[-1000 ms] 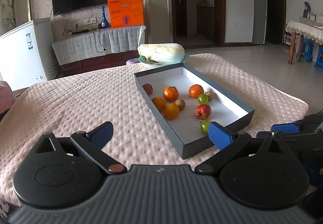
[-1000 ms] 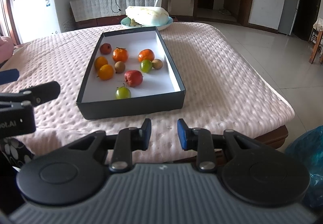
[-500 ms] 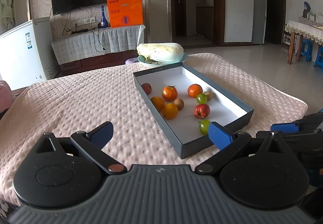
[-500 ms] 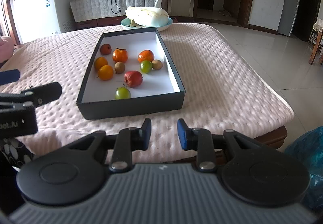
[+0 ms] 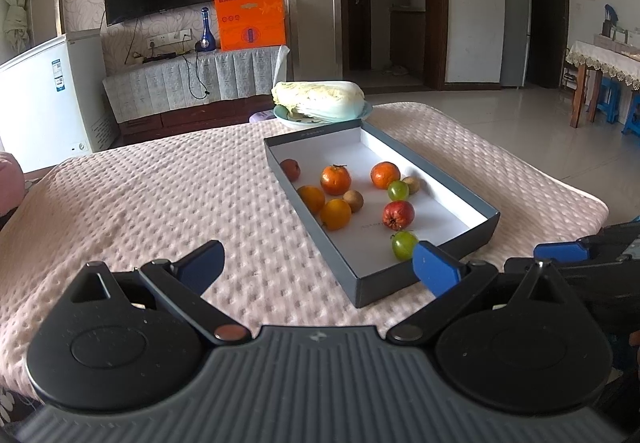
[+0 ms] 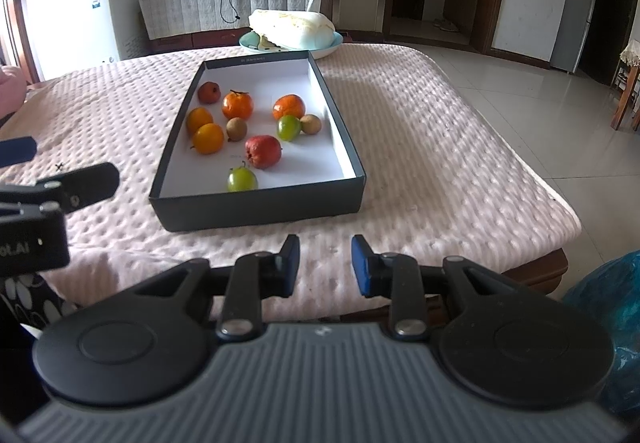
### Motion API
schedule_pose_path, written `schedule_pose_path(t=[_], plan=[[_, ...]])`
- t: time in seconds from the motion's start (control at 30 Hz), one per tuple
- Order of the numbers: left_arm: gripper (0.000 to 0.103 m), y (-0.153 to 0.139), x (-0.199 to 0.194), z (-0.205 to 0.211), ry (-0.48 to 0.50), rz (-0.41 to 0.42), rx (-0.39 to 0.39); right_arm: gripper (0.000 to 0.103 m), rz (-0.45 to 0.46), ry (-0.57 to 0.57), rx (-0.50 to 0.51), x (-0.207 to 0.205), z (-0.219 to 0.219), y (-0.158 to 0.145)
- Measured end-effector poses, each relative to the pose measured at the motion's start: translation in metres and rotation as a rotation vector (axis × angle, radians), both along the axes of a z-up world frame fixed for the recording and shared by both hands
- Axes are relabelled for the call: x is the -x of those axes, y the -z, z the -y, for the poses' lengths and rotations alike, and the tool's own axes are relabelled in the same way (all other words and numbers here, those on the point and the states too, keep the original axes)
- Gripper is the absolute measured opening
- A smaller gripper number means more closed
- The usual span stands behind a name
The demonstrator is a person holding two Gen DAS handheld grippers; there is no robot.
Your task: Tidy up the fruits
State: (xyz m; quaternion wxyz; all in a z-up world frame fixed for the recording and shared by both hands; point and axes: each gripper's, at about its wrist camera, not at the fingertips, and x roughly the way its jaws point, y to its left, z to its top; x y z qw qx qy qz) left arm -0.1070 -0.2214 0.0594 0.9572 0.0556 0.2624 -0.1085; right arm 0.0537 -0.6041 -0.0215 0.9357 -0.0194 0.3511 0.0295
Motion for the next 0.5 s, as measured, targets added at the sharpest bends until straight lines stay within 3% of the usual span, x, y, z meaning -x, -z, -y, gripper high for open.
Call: schedule_pose_path(t=[0.5], plan=[[0.102,0.0023,0.0054,0.0042,0.017,-0.003,-0.003,0.031,0.000,0.000,0.001,0.0002,0.0000,0.0002]])
